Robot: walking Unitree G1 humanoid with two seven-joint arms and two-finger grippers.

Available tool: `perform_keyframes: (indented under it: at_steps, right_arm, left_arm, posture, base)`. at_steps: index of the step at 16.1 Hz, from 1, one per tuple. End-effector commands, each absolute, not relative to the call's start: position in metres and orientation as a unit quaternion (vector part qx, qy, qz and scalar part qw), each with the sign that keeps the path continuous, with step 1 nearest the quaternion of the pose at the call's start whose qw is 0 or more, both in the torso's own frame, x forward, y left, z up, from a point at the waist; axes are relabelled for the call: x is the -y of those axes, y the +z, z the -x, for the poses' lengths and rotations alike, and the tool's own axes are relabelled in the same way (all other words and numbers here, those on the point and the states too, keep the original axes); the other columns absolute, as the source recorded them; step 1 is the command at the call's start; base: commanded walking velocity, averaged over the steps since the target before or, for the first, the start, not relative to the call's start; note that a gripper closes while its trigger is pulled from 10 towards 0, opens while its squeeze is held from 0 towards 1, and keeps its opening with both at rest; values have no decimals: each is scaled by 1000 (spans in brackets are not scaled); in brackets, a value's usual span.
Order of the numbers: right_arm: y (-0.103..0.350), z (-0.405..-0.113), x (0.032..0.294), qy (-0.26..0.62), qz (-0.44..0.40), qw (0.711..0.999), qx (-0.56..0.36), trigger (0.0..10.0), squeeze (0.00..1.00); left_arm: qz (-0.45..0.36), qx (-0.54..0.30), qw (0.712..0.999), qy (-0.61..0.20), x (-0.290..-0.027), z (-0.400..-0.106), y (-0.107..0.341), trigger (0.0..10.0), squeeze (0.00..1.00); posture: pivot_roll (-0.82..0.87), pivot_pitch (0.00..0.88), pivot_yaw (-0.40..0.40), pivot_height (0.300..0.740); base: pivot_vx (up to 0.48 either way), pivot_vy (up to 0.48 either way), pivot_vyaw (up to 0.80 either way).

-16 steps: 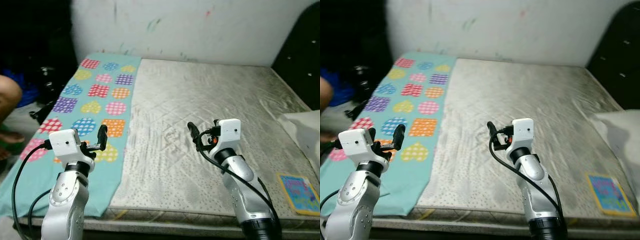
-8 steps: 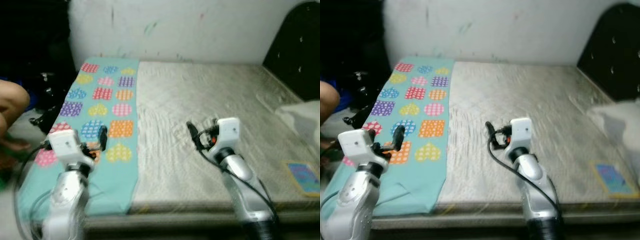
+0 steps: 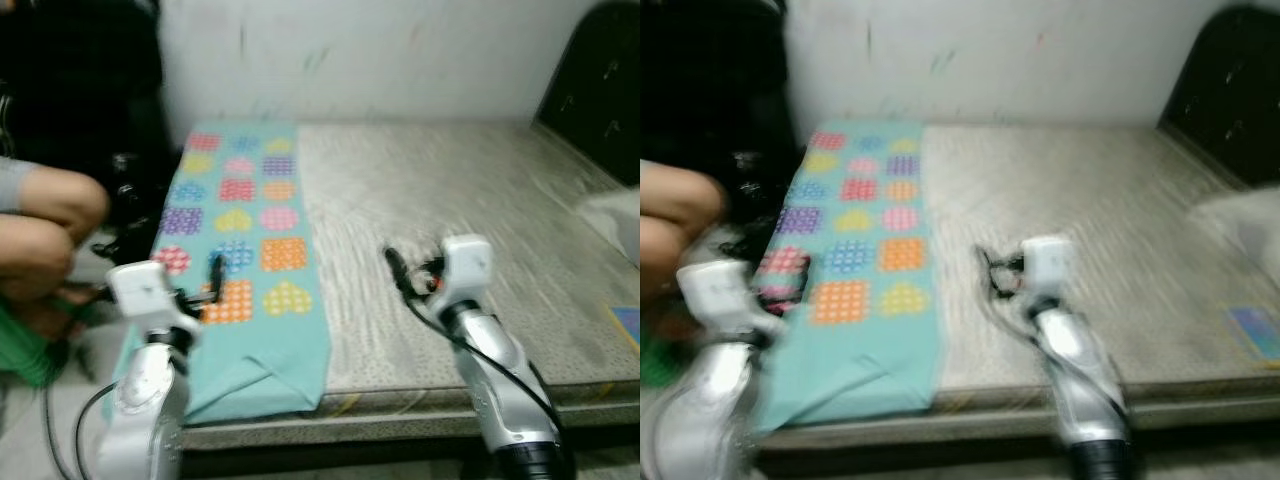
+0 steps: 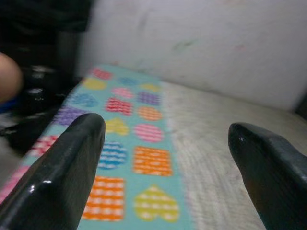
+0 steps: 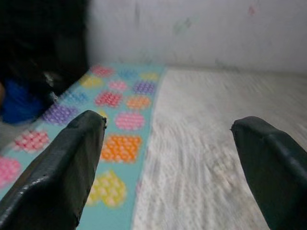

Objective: Clean up the room

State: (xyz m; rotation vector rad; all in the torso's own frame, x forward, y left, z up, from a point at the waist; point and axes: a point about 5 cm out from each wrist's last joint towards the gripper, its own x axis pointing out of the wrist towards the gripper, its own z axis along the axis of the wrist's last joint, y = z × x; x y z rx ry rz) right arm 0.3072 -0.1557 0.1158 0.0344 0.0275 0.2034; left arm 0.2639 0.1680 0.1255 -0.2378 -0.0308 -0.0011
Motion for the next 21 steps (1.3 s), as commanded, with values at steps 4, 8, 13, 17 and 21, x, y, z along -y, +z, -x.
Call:
perform_keyframes:
  at_steps: [4,8,13,17,21]
  right_arm:
    - [121,-309,149,110,-20,994,-3,10000,0]
    - [120,-309,150,110,-17,994,-5,10000,0]
    - [119,-309,151,109,-15,994,-9,10000,0]
    - [119,-308,151,108,-15,994,-9,10000,0]
    - [117,-306,152,109,-16,994,-13,10000,0]
  left_arm:
    - [108,16,994,11,-175,-263,126,10000,0]
    - [110,17,994,5,-174,-263,127,10000,0]
    - [114,17,993,7,-174,-263,127,10000,0]
    - [115,16,993,8,-174,-263,127,10000,0]
    - [120,16,993,7,-173,-261,127,10000,0]
  posture:
    - [-24,0,-31,740]
    - [-25,0,-32,740]
    - [-26,0,-32,740]
    - [-28,0,-30,740]
    - [-30,0,-34,740]
  base:
    - [0,119,0]
    - [0,0,0]
    - [0,0,0]
    - [0,0,0]
    - [0,0,0]
